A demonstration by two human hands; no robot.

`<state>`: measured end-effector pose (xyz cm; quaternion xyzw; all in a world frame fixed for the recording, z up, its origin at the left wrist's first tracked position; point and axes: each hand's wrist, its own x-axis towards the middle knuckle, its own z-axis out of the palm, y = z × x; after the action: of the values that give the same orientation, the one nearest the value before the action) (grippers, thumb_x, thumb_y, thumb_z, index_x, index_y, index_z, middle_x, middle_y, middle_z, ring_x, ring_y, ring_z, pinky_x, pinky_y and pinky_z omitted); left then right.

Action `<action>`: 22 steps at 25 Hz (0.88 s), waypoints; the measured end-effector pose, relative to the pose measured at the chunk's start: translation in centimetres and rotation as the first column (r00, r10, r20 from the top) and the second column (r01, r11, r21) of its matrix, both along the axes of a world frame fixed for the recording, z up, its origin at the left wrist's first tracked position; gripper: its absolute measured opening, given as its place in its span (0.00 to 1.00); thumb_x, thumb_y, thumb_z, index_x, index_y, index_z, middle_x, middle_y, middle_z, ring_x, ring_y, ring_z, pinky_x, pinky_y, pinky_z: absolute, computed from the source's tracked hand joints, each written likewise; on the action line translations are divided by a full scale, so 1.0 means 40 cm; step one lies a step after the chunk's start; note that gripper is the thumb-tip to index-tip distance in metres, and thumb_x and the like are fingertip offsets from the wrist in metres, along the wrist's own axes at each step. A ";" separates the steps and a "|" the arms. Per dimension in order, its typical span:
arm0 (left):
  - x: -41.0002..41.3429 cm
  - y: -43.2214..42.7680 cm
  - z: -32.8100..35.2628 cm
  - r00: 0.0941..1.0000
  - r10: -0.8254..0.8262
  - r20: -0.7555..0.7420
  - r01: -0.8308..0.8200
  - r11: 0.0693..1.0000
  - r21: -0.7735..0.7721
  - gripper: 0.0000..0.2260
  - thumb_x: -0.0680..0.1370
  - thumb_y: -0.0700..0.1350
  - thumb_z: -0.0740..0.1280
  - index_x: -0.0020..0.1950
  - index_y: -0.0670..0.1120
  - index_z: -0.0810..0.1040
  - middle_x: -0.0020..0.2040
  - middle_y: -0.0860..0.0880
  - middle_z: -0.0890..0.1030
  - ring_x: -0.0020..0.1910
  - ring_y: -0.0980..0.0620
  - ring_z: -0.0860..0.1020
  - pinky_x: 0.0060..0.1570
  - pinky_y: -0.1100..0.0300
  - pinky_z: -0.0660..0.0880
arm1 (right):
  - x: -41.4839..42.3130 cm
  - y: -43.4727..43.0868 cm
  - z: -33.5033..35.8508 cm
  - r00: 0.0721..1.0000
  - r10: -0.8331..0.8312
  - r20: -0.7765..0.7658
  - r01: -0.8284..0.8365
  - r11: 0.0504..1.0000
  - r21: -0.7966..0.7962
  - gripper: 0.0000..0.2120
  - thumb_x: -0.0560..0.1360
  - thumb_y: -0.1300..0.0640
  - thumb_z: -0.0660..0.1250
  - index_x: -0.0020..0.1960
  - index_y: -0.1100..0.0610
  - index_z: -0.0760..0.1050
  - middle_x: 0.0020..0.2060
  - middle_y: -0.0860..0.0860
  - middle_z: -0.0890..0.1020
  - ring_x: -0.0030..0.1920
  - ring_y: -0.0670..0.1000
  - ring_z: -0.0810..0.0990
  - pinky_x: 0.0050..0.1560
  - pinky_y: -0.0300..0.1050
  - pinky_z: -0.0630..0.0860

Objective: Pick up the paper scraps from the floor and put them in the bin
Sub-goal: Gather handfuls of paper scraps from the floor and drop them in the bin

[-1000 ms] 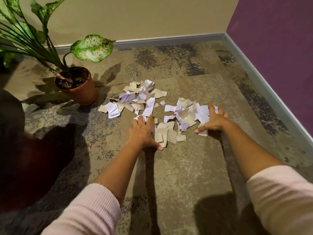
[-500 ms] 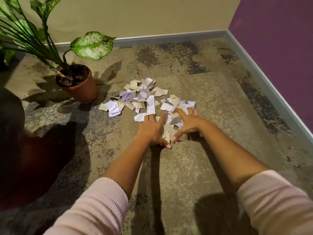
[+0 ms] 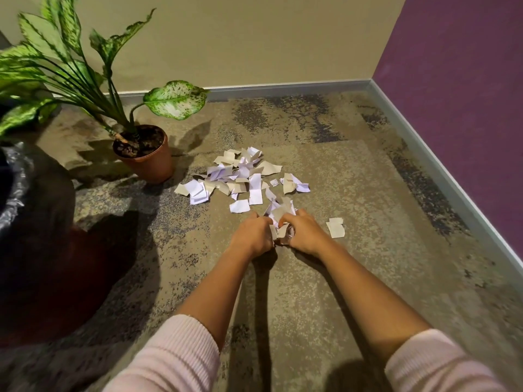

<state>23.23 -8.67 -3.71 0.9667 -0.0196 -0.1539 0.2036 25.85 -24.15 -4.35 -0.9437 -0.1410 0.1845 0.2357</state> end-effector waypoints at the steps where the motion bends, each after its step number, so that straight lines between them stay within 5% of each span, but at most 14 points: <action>1: -0.009 0.009 0.012 1.000 0.011 0.013 -0.011 1.000 -0.010 0.16 0.73 0.45 0.69 0.60 0.49 0.78 0.54 0.42 0.77 0.57 0.42 0.76 0.51 0.52 0.74 | -0.006 0.005 0.012 1.000 -0.023 0.004 0.022 0.999 0.045 0.16 0.71 0.61 0.71 0.58 0.51 0.78 0.59 0.57 0.71 0.62 0.61 0.71 0.62 0.49 0.72; 9: -0.046 0.149 0.200 0.985 0.101 0.139 -0.101 0.995 -0.005 0.14 0.71 0.41 0.69 0.57 0.45 0.80 0.51 0.42 0.79 0.55 0.43 0.76 0.47 0.55 0.72 | -0.023 0.109 0.167 0.997 -0.067 0.049 0.054 0.970 0.238 0.15 0.68 0.67 0.70 0.48 0.49 0.80 0.48 0.52 0.71 0.49 0.55 0.75 0.45 0.43 0.69; 13: -0.051 0.229 0.342 0.959 0.150 0.240 -0.155 0.988 0.002 0.17 0.74 0.46 0.68 0.63 0.50 0.77 0.51 0.43 0.75 0.57 0.41 0.74 0.47 0.55 0.71 | -0.020 0.196 0.298 0.991 -0.048 0.122 0.007 0.950 0.313 0.16 0.69 0.68 0.66 0.47 0.48 0.79 0.45 0.53 0.72 0.41 0.57 0.76 0.39 0.45 0.73; 17: -0.052 0.296 0.510 0.922 0.226 0.313 -0.230 0.973 -0.027 0.20 0.71 0.47 0.71 0.63 0.48 0.78 0.53 0.43 0.78 0.56 0.42 0.77 0.48 0.54 0.72 | -0.018 0.304 0.441 0.985 -0.063 0.160 -0.016 0.893 0.451 0.24 0.64 0.75 0.62 0.45 0.46 0.78 0.47 0.56 0.74 0.36 0.53 0.76 0.22 0.41 0.73; 22: -0.086 0.438 0.725 0.885 0.388 0.259 -0.377 0.922 -0.092 0.26 0.67 0.45 0.76 0.64 0.45 0.78 0.54 0.47 0.81 0.52 0.47 0.79 0.50 0.56 0.77 | -0.023 0.466 0.596 0.976 -0.008 0.217 -0.120 0.812 0.572 0.19 0.66 0.70 0.67 0.46 0.46 0.78 0.44 0.56 0.78 0.38 0.56 0.76 0.33 0.43 0.75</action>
<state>19.80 8.86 25.28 0.9592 0.1407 0.0240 0.2439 24.95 -5.53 19.51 -0.8359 -0.2425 0.0393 0.4909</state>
